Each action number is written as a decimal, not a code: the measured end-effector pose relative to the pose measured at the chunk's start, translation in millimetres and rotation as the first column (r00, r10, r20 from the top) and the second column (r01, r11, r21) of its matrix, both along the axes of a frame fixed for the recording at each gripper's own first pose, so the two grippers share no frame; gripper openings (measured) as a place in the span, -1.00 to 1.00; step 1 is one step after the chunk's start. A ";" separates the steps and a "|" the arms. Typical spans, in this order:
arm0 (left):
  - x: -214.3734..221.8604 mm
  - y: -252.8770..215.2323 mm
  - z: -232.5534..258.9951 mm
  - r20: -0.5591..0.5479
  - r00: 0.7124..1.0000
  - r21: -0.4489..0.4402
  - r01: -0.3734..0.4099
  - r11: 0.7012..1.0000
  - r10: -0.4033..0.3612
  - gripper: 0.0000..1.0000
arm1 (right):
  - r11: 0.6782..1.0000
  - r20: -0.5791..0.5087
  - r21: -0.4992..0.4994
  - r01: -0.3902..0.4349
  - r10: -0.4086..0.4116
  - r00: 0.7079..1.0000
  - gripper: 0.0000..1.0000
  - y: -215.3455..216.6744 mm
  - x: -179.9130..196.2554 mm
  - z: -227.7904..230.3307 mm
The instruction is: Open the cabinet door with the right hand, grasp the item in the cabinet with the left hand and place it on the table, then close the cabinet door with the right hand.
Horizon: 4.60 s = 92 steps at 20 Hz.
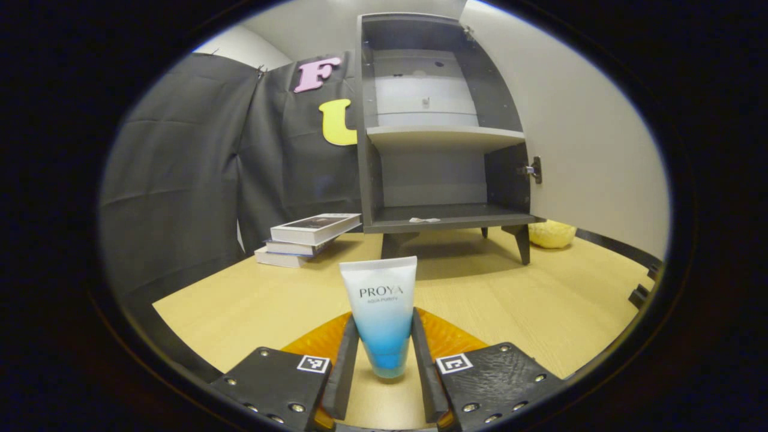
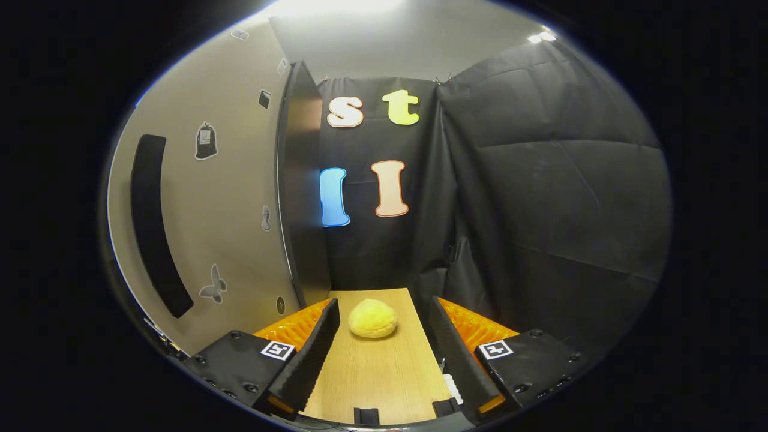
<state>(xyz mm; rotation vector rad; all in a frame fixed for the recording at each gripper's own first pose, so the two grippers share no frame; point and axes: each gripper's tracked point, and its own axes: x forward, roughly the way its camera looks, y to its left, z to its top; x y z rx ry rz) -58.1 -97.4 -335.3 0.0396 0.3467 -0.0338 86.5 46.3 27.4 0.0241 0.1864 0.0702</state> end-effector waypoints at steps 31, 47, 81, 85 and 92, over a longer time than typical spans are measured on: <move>12.0 22.0 198.4 0.155 0.987 0.039 -0.045 0.998 0.039 0.48 | 0.995 0.077 0.095 -0.001 -0.006 0.997 0.84 9.1 -27.2 36.2; 58.0 75.8 265.8 0.231 0.973 0.045 -0.015 0.999 0.004 0.48 | 0.998 0.115 0.056 -0.007 0.001 0.993 0.91 77.5 -73.9 64.4; 88.0 201.1 220.8 0.211 0.976 0.016 0.043 0.999 -0.046 0.48 | 0.998 0.145 -0.011 -0.058 0.059 0.988 0.83 236.1 -81.3 71.8; 83.6 216.4 212.9 0.197 0.980 0.019 0.040 0.999 -0.043 0.49 | 0.996 0.143 -0.007 -0.090 0.090 0.986 0.83 256.0 -72.3 71.3; 76.1 252.9 200.0 0.173 0.985 0.026 -0.001 1.000 -0.003 0.49 | 0.986 0.138 -0.009 -0.168 0.167 0.976 0.83 305.6 -65.4 69.9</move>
